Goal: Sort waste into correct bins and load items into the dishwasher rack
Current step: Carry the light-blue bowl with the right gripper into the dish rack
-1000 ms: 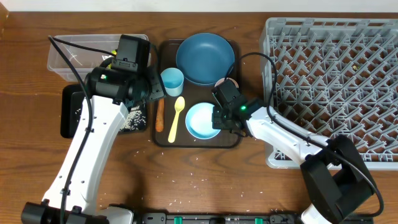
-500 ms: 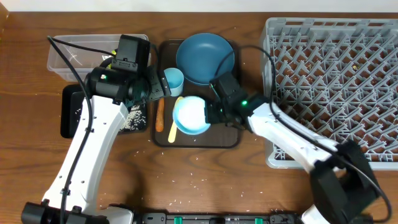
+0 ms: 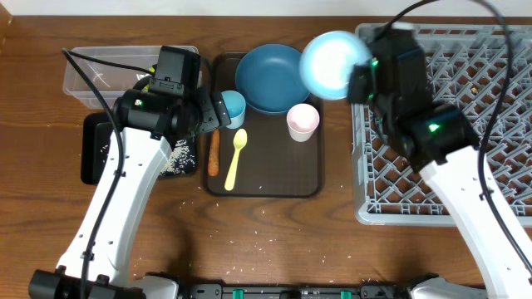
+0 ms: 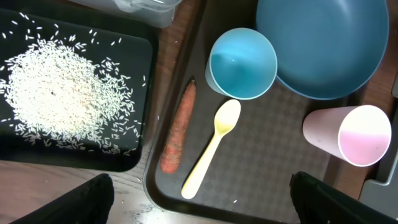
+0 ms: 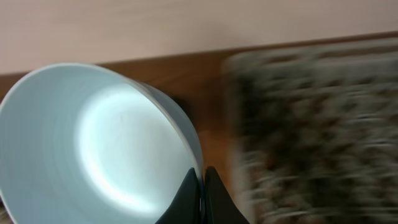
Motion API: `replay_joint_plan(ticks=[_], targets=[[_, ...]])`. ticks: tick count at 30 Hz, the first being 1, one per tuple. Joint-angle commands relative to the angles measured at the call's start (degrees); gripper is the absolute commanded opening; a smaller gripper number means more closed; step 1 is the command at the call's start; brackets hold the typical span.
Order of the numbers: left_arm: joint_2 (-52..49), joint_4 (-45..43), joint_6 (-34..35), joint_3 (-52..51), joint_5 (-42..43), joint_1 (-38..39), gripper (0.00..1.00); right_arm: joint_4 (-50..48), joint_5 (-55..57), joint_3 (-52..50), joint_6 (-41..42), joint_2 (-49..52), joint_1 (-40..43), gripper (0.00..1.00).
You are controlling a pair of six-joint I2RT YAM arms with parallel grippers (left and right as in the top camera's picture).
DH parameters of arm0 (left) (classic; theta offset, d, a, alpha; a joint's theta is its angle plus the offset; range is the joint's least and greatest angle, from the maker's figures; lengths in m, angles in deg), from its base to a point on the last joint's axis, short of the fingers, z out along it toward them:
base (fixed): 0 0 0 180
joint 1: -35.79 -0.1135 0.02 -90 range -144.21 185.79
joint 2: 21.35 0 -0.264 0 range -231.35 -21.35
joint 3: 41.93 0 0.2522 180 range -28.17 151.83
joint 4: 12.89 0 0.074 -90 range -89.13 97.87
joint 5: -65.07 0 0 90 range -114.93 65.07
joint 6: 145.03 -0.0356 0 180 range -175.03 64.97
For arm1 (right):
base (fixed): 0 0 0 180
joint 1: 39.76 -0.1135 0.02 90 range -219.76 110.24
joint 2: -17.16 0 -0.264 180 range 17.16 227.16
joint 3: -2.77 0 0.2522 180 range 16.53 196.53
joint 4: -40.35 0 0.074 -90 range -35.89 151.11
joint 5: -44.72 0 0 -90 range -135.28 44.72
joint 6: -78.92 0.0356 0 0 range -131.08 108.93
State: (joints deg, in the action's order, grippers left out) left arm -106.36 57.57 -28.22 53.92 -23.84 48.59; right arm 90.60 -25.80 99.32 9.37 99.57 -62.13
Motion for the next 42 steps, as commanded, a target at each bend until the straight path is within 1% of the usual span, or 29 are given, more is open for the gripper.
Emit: replay_joint_plan(ticks=[1,2,3,5,7,12,15,17,19,25,32,36,42], targets=[[-0.46,0.07,0.09,-0.55,-0.68,-0.24,0.94,-4.31,17.9,-0.07,-9.03,2.29,1.75,0.01],[-0.46,0.07,0.09,-0.55,-0.68,-0.24,0.95,-6.78,21.66,-0.07,-10.82,3.28,1.86,0.01],[-0.46,0.07,0.09,-0.55,-0.68,-0.24,0.95,-10.6,26.4,-0.07,-14.53,5.03,1.84,0.01],[-0.46,0.07,0.09,-0.55,-0.68,-0.24,0.95,-14.93,30.01,-0.07,-20.39,7.43,1.84,0.01],[-0.46,0.07,0.09,-0.55,-0.68,-0.24,0.95,-18.84,33.97,-0.07,-28.17,10.6,1.84,0.01],[-0.46,0.07,0.09,-0.55,-0.68,-0.24,0.95,-27.15,47.58,-0.07,-44.87,18.53,1.84,0.01],[-0.46,0.07,0.09,-0.55,-0.68,-0.24,0.96,-32.94,52.92,-0.07,-53.9,23.06,1.97,0.01],[-0.46,0.07,0.09,-0.55,-0.68,-0.24,0.96,-34.38,53.44,-0.07,-57.7,25.49,2.16,0.01],[-0.46,0.07,0.09,-0.55,-0.7,-0.24,0.96,-34.34,54.14,-0.07,-58.9,27.47,2.23,0.01],[-0.46,0.07,0.09,-0.55,-0.68,-0.24,0.96,-34.34,55.76,-0.07,-58.88,31.23,2.38,0.01],[-0.46,0.04,0.09,-0.55,-0.68,-0.24,0.96,-34.38,56.94,-0.07,-58.86,33.0,4.17,0.01],[-0.46,0.07,0.09,-0.55,-0.68,-0.24,0.96,-33.97,56.24,-0.07,-58.88,33.05,4.28,0.01],[-0.46,0.07,0.09,-0.55,-0.68,-0.24,0.96,-32.13,51.52,-0.07,-60.83,33.05,2.29,0.01]])
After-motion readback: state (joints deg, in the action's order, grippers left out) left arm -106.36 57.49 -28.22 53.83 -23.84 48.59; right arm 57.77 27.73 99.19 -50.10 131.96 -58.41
